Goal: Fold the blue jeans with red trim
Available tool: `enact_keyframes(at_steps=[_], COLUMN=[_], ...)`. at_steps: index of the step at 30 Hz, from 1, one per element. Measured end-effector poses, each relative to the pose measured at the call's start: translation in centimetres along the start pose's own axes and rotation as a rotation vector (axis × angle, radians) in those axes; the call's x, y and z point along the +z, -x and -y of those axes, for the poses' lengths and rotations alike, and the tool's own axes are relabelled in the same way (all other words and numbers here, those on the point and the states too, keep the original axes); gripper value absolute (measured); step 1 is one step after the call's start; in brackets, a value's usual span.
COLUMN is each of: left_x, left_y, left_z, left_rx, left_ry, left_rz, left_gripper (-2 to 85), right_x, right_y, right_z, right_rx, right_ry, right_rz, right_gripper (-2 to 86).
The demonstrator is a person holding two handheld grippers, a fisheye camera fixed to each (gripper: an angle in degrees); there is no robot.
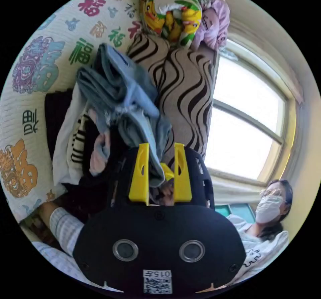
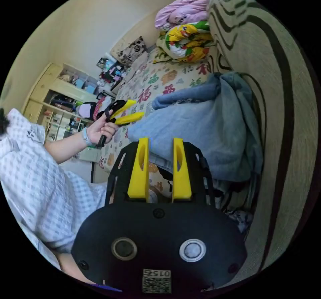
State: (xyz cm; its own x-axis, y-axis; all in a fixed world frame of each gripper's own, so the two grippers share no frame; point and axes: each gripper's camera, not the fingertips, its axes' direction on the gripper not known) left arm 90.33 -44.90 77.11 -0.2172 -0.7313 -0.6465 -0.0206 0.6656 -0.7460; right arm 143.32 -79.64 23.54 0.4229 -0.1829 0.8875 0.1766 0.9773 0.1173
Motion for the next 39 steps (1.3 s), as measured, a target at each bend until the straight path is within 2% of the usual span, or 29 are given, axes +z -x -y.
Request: enact_keyframes(at_steps=[2,4,7,9,12,14,17,20,22,24,25,28,30,33,37,39], left_x=[1.2,2.2,3.1,3.8,4.0,3.9,3.0,0.6,-1.9,-6.4,-7.8,-14.4,-18.5,-22.0,-25.5,-29.0], left_y=[-0.3,-0.5,-0.9,-0.9,-1.8,-3.5,-6.2,-9.8,-12.6,-15.6,-16.0,-17.4,-17.4,-15.9,-14.3,-14.0], left_z=[-1.5,-2.5,-3.3,-3.6,-4.6,-5.7,-7.8,-10.6,-13.0,-17.2,-18.3,-25.1,-31.3,-38.3,-45.2,-49.2], left_rx=[-0.013,-0.012,-0.011,-0.033,-0.033,0.055,0.159,0.272,0.393,0.549,0.582,0.746,0.823,0.836,0.835,0.849], left_ry=[0.078,0.127,0.152,0.230,0.275,0.284,0.275,0.247,0.222,0.172,0.154,0.080,0.038,-0.045,-0.162,-0.308], left_rz=[0.024,0.020,0.101,0.174,0.128,0.161,0.065,-0.143,-0.253,-0.371,-0.370,-0.161,0.110,0.393,0.612,0.782], left_gripper=[16.6,16.5,11.3,3.2,0.9,0.4,0.2,0.5,1.3,4.1,5.6,11.1,15.7,18.5,19.1,18.1], right_x=[0.5,2.5,5.5,6.9,8.4,8.4,5.9,0.8,-3.0,-4.3,-4.6,-4.1,-3.4,-1.9,1.8,4.1], right_y=[1.5,3.6,5.1,6.2,8.0,9.0,10.8,13.0,16.1,19.4,21.6,27.1,30.0,34.9,42.9,46.0], right_z=[0.7,1.5,1.9,1.7,1.1,1.0,1.6,2.3,2.7,3.1,3.4,3.6,3.3,2.5,1.3,0.8], right_rx=[-0.110,-0.211,-0.246,-0.293,-0.360,-0.363,-0.346,-0.292,-0.316,-0.382,-0.426,-0.525,-0.563,-0.629,-0.730,-0.771], right_ry=[0.022,0.141,0.295,0.347,0.366,0.340,0.235,0.013,-0.180,-0.262,-0.292,-0.293,-0.294,-0.323,-0.370,-0.370], right_rz=[-0.019,-0.089,-0.159,-0.246,-0.395,-0.461,-0.451,-0.326,-0.168,-0.110,-0.104,-0.120,-0.082,0.037,0.179,0.242], right_gripper=[12.6,14.0,15.1,14.0,10.0,5.6,4.2,3.4,2.8,2.5,2.4,2.1,2.1,1.9,2.0,2.0])
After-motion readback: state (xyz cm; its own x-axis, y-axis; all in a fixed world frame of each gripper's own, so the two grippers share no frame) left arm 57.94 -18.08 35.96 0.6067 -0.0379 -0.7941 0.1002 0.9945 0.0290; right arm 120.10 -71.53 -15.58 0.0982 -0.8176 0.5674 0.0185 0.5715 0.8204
